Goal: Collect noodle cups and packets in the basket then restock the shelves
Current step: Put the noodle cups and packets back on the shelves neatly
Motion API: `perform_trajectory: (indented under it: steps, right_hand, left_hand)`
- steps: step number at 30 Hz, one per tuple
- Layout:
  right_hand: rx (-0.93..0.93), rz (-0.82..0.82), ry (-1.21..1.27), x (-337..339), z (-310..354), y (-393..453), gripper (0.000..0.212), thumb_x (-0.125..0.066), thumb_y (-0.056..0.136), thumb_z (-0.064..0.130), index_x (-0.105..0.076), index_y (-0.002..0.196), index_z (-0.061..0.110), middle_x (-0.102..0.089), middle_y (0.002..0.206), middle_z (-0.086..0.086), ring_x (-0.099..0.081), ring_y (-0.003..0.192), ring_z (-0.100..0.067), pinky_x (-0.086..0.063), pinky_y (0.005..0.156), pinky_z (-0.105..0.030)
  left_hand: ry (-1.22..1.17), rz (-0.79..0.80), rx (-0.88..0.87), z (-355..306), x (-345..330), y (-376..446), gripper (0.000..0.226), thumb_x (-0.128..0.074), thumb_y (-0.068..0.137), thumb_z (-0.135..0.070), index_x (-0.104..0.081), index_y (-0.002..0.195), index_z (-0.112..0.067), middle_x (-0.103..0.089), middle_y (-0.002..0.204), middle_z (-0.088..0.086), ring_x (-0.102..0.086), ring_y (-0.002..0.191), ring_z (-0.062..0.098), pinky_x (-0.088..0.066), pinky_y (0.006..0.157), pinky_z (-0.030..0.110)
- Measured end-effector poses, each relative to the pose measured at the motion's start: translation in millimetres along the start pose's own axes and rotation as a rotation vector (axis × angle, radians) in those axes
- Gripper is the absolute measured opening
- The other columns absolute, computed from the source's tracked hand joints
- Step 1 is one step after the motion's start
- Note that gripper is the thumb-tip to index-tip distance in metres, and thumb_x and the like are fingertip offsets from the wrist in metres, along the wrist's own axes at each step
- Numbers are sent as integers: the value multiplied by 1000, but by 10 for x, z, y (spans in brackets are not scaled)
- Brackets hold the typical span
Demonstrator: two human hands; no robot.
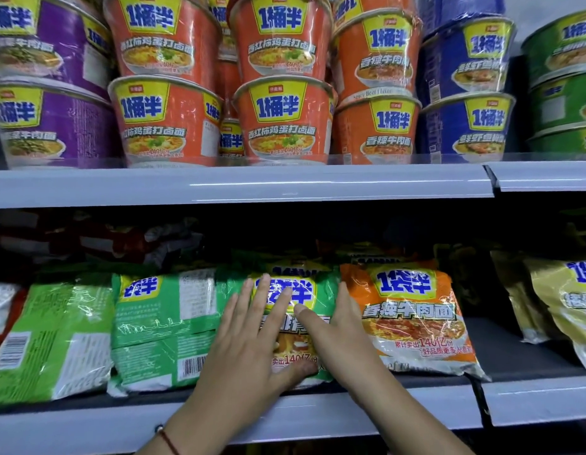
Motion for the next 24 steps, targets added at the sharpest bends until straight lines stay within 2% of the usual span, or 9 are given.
perform_trajectory:
  steps: [3,6,9,11,14,17,21,24]
  right_hand:
    - [33,-85,-27,-56,3,62,91,-54,91,57,-3,158,21,-4,163,10,-15,149,-14,-25,114,-32]
    - [99,-148,-85,-54,-42,59,82,-54,91,56,-17,156,21,-17,159,10,-20,145,-11,-28,109,-28]
    - [163,-146,-104,-10,-86,16,77,-59,90,52,-24,154,26,-26,149,21,-26,137,0,-27,104,-20]
    - [190,-124,-127,15,-103,-3,78,-60,90,51,-22,154,28,-25,146,24,-24,132,7,-24,104,-17]
    - [185,-72,-154,71,-114,7,83,-61,89,53,-16,155,29,-20,159,16,-23,141,1,-21,104,-16]
    - [163,-20,-118,123,-96,12,90,-60,88,55,-7,156,30,-12,162,14,-17,145,-2,-19,103,-16]
    - [188,-68,-56,23,13,-7,87,-52,89,62,-4,156,31,-1,164,14,-8,148,-5,-16,104,-20]
    - [217,-122,-105,-85,52,16,86,-53,91,59,-10,157,24,-8,163,7,-12,147,-8,-16,104,-20]
  left_hand:
    - [30,0,-31,19,24,-16,92,-32,86,-82,-16,156,-27,-3,165,5,-3,152,25,-5,117,42]
    - [60,1,-57,33,17,-32,90,-33,87,-81,-18,156,-26,-5,165,7,-3,152,26,-5,117,42]
    - [52,-3,-43,11,-8,-27,91,-34,86,-81,-20,156,-25,-6,165,8,-5,151,28,-7,117,45]
    - [45,-7,-37,-28,-36,-9,90,-33,87,-80,-20,156,-25,-5,165,8,-6,151,29,-8,117,45]
    - [20,-1,-46,-69,-74,31,87,-30,88,-79,-15,157,-27,-1,165,5,-3,152,27,-6,117,44]
    - [1,8,-37,-60,-83,42,87,-26,88,-82,-10,157,-31,8,165,1,5,152,23,-1,118,42]
    - [-14,22,1,-73,-52,59,87,-18,87,-83,-10,157,-32,10,164,2,11,151,23,3,118,43]
    - [-46,29,25,-67,-29,75,92,-5,80,-86,-1,156,-35,21,161,-3,23,148,17,10,119,39]
Point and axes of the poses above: each hand's wrist, its own y-axis towards the middle knuckle, its own x-axis out of the back of the hand, z = x × y, the point moved 3 cm from there along y, towards the middle knuckle
